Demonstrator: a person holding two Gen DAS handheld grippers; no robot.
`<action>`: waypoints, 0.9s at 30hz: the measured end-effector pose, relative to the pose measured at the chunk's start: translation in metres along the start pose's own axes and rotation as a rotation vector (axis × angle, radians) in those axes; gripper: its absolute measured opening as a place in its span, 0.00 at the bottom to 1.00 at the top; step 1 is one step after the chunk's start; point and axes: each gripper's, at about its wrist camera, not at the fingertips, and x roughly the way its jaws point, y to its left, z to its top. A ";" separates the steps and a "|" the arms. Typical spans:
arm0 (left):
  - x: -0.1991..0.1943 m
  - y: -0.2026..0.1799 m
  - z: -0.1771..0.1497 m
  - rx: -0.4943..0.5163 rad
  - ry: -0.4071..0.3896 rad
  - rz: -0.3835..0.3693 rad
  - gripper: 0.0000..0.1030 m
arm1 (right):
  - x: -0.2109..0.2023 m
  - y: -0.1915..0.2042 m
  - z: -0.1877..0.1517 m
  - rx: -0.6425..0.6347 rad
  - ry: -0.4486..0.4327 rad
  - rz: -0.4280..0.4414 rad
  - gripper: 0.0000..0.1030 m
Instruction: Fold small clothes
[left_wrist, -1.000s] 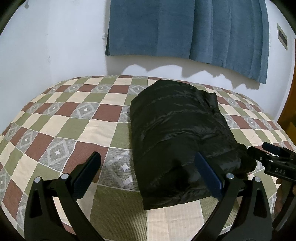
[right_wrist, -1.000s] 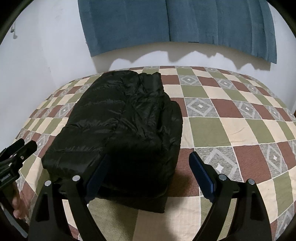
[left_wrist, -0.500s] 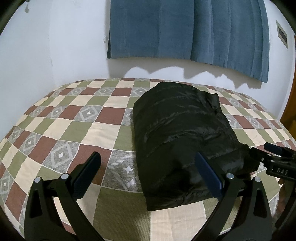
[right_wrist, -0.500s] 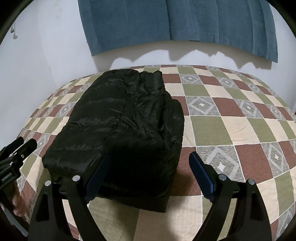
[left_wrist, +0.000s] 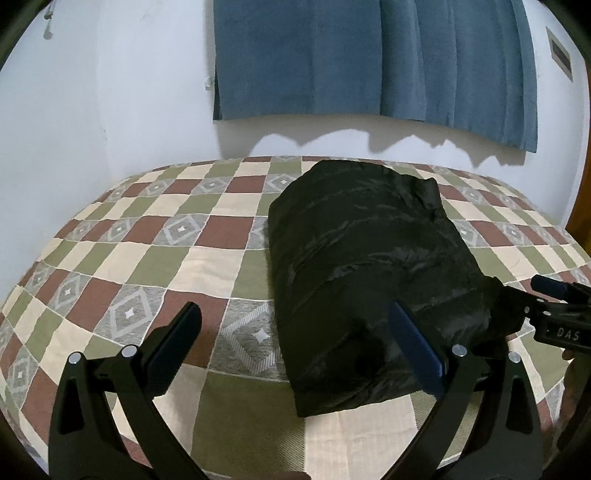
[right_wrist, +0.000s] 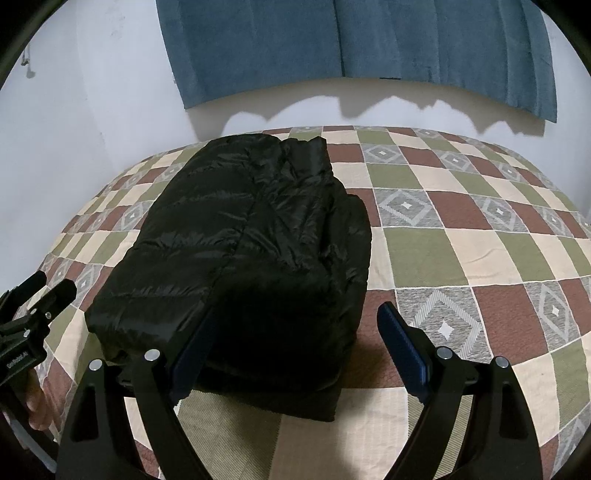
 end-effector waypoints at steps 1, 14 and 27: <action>0.000 -0.001 0.000 -0.001 0.002 -0.002 0.98 | 0.001 -0.002 0.000 -0.002 0.001 0.003 0.84; -0.001 0.000 0.000 -0.019 0.002 -0.032 0.98 | 0.003 -0.001 -0.002 -0.011 0.013 0.012 0.84; -0.006 0.003 0.004 -0.071 0.002 -0.072 0.98 | 0.001 -0.009 0.003 -0.012 0.000 0.022 0.84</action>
